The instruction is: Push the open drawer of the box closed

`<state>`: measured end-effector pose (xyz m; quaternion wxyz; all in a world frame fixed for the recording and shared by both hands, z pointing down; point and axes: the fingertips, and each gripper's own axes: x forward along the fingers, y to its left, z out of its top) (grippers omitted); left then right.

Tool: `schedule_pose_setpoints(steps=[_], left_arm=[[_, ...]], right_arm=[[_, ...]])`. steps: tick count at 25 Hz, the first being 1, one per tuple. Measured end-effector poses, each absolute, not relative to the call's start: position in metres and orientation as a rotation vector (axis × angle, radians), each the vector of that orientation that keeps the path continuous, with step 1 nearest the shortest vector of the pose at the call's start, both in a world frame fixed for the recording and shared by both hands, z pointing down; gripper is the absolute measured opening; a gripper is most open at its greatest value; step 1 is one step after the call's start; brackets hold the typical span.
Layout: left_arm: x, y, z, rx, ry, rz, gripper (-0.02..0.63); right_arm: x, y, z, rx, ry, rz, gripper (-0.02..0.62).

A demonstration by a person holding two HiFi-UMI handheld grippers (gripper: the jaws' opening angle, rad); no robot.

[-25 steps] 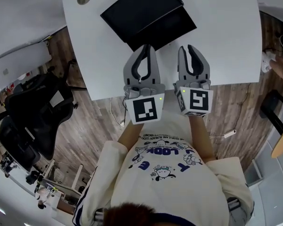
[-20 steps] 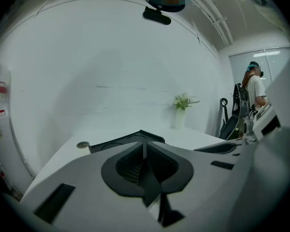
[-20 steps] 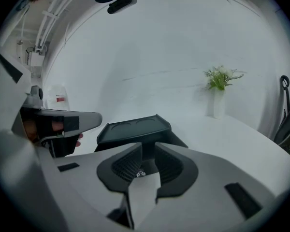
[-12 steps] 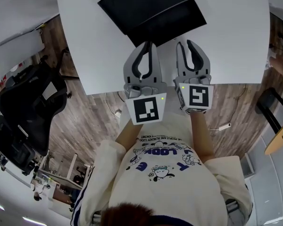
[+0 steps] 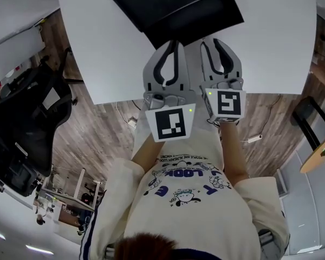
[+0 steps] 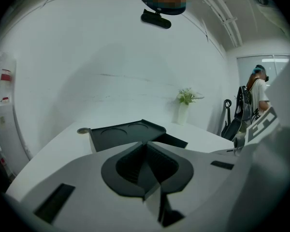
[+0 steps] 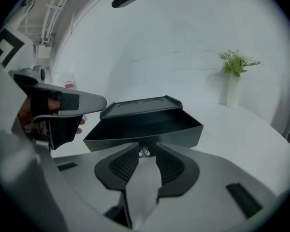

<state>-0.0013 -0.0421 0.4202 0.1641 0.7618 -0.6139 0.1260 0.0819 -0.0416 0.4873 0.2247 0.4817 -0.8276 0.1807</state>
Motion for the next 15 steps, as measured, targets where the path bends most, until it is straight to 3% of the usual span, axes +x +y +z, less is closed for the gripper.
schedule_pose_setpoints(steps=[15], left_arm=[[-0.01,-0.046,0.422,2.156,-1.763,0.374,0.032]], right_arm=[[0.07,-0.044,0.509,1.255,-2.265,0.525,0.119]])
